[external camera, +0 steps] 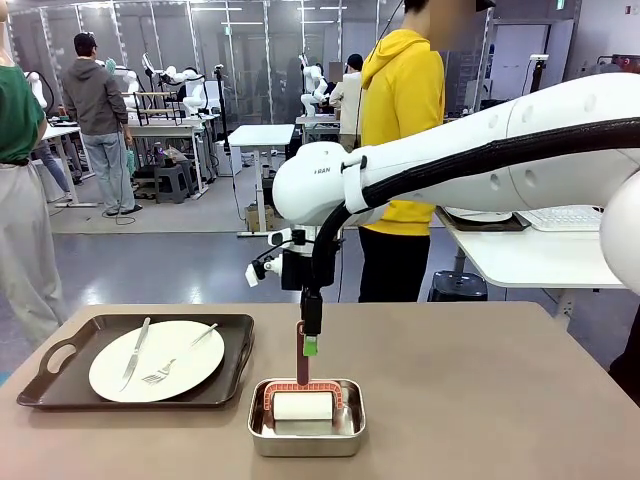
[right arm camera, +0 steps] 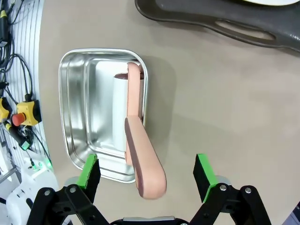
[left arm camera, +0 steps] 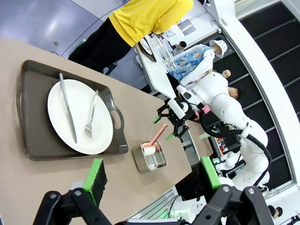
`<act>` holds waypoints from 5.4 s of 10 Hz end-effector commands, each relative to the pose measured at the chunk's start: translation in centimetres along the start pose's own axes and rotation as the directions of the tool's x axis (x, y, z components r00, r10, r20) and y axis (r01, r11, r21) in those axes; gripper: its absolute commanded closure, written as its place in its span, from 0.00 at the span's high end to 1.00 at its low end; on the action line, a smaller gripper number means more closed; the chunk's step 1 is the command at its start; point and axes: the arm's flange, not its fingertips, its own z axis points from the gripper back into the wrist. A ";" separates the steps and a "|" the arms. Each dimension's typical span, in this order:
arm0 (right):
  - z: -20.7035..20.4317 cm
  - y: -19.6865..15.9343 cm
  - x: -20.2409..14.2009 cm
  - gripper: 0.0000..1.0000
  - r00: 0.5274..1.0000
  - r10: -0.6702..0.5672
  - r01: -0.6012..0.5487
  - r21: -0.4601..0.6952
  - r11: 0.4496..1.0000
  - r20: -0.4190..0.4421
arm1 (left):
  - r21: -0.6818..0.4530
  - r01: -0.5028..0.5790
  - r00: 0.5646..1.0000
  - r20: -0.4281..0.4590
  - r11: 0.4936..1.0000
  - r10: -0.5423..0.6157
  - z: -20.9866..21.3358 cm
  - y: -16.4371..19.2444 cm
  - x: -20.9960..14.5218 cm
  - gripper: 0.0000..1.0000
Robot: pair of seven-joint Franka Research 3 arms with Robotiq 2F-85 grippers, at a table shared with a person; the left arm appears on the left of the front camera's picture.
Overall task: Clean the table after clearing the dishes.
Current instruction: When the left (or right) Handle tray is removed, use the left hand (or right hand) to clean the left (or right) side of the table with the Lint Roller.
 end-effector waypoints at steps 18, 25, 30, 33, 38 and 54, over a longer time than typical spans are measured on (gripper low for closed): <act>1.7 3.7 0.6 0.10 0.998 -0.030 0.028 -0.038 0.999 -0.047 | -0.005 0.005 1.000 0.004 1.000 -0.005 0.3 -0.2 0.1 1.00; 8.6 9.2 -16.2 0.10 0.747 -0.532 0.619 -0.127 0.775 0.398 | -0.005 0.005 1.000 0.004 1.000 -0.005 0.3 -0.2 0.1 1.00; 4.8 9.2 -22.0 0.10 0.215 -0.840 0.928 0.163 0.334 0.498 | -0.005 0.005 1.000 0.004 1.000 -0.005 0.3 -0.2 0.1 1.00; 4.6 8.8 -23.1 0.10 0.243 -0.848 0.924 0.154 0.350 0.470 | -0.005 0.005 1.000 0.004 1.000 -0.005 0.3 -0.2 0.1 1.00; 4.4 8.6 -23.2 0.21 0.263 -0.834 0.912 0.158 0.379 0.484 | -0.005 0.005 1.000 0.004 1.000 -0.005 0.3 -0.2 0.1 1.00; -4.1 3.6 -35.5 0.21 -0.055 -0.922 0.961 0.271 0.056 0.383 | -0.005 0.005 1.000 0.004 1.000 -0.005 0.3 -0.2 0.1 1.00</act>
